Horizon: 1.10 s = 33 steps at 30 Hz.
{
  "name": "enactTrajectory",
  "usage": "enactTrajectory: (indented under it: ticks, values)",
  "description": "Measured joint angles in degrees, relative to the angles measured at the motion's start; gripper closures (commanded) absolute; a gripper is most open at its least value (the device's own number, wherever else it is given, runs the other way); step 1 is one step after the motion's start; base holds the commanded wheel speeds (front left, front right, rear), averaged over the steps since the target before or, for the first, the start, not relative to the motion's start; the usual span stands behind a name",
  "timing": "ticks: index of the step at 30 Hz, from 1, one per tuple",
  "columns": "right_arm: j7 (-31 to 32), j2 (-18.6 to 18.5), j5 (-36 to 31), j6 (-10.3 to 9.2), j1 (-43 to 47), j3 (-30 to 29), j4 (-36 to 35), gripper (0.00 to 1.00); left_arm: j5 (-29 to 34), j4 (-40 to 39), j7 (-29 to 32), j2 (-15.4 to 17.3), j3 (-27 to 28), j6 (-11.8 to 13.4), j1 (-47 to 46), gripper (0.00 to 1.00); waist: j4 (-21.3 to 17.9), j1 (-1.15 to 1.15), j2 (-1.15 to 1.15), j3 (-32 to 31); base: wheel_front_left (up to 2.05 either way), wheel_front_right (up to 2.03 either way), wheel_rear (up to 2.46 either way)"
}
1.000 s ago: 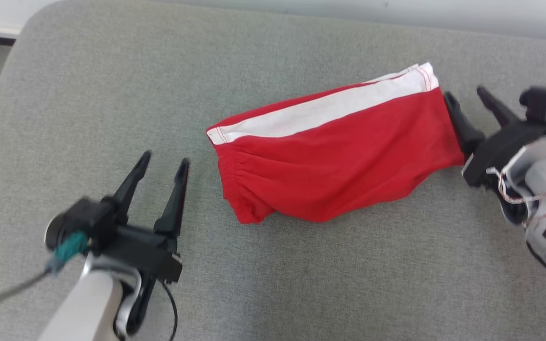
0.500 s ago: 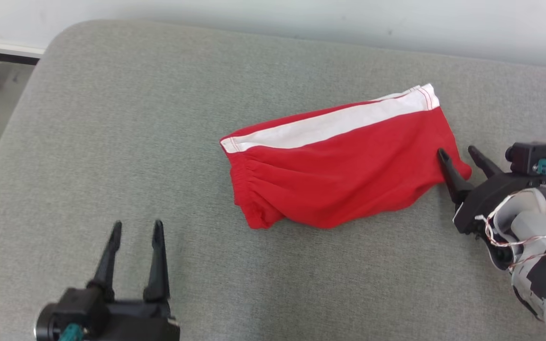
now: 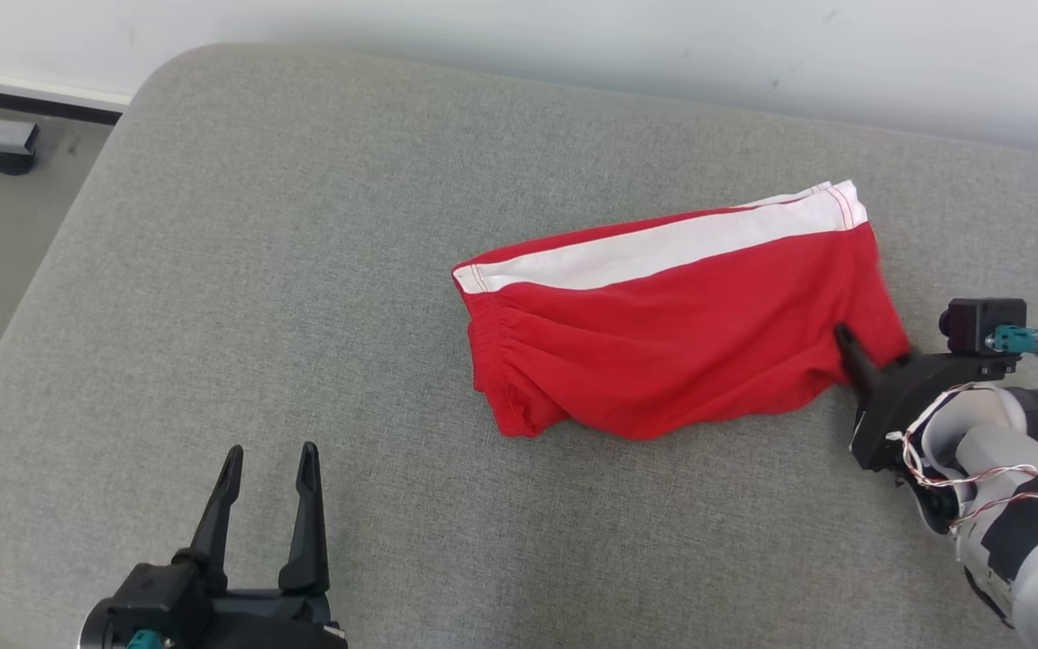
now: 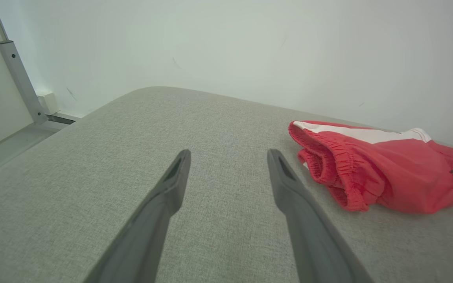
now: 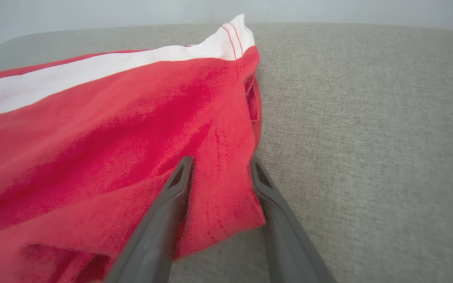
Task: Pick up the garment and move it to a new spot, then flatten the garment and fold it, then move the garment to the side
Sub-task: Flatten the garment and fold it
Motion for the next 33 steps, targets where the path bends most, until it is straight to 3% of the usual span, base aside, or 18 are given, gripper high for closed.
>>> enactTrajectory:
  ticks: [7, 14, 25, 33]
  values:
    - [-1.8, 0.6, 1.7, 0.0, 2.2, -0.3, -0.6, 1.0, 0.3, 1.9, 0.0, 0.0, 0.2, -0.4, 1.5, 0.0, -0.7, 0.0, 0.0, -2.6, 0.0, 0.0, 0.0]
    - [-2.9, -0.4, 3.0, 0.0, 8.8, -2.2, -8.2, 1.0, 1.4, 3.0, 0.0, 0.0, 0.8, -1.3, 3.5, 0.0, -2.0, 0.0, 0.0, -6.5, 0.0, 0.0, 0.0]
    - [-3.1, -3.6, -0.7, 0.0, 27.2, -17.8, -22.7, 1.0, 1.9, 3.6, 0.0, 0.0, 0.4, -1.8, 6.1, 0.0, -6.6, -0.01, 0.0, -10.0, 0.0, 0.0, 0.0]
    - [-3.1, -2.4, -4.5, 0.0, 32.5, -22.7, -24.3, 1.0, 1.7, 3.9, 0.0, 0.0, 0.2, -2.1, 6.2, 0.0, -10.1, 0.0, 0.0, -10.4, 0.0, 0.0, 0.0]
